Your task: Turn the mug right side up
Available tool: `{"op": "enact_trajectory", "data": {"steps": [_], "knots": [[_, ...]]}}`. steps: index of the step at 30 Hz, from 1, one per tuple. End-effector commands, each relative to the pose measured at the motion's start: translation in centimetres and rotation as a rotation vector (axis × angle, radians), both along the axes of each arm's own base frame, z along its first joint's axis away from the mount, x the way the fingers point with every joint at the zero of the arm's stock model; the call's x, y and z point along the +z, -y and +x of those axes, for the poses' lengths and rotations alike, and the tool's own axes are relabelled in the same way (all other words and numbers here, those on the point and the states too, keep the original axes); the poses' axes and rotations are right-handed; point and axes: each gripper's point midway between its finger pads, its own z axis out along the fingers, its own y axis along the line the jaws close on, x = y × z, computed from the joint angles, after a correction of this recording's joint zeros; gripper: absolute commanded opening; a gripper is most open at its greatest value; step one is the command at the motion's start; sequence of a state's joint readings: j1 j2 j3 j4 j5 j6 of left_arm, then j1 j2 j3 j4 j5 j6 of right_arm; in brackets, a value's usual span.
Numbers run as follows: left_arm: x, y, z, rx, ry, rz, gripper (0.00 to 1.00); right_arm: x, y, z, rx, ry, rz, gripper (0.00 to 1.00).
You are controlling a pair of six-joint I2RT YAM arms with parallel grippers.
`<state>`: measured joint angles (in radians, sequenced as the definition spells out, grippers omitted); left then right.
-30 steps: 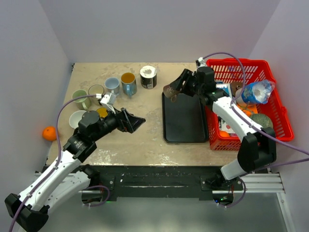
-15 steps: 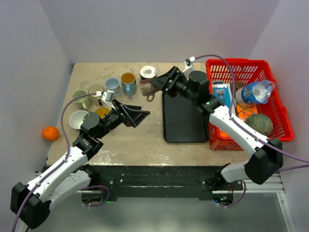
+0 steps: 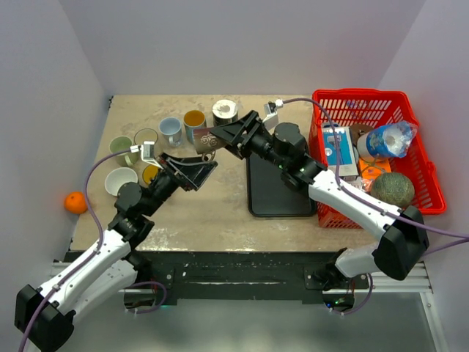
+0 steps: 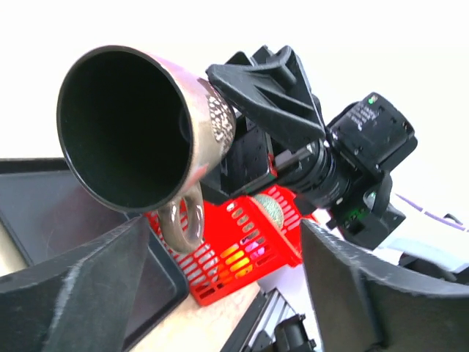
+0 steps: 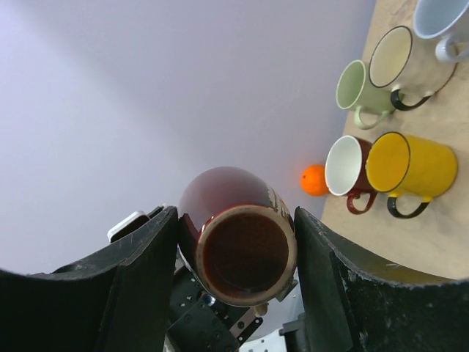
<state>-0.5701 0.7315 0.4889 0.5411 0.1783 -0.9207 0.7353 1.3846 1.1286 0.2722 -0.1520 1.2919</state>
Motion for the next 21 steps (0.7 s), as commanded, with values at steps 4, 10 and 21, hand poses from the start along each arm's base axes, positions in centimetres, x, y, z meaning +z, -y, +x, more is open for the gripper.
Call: {"op": "enact_trajectory", "data": {"steps": [4, 10, 21], "knots": [[2.0, -0.8, 0.0, 0.028, 0.04, -0.096, 0.67, 5.2, 0.1, -1.9, 0.017, 0.052, 0.184, 0.0], [1.9, -1.1, 0.1, 0.044, 0.027, -0.103, 0.45, 4.3, -0.6, -2.6, 0.048, 0.012, 0.196, 0.0], [1.4, -1.9, 0.9, 0.107, -0.006, -0.102, 0.0, 1.7, -1.7, -3.1, 0.09, -0.015, 0.129, 0.0]]}}
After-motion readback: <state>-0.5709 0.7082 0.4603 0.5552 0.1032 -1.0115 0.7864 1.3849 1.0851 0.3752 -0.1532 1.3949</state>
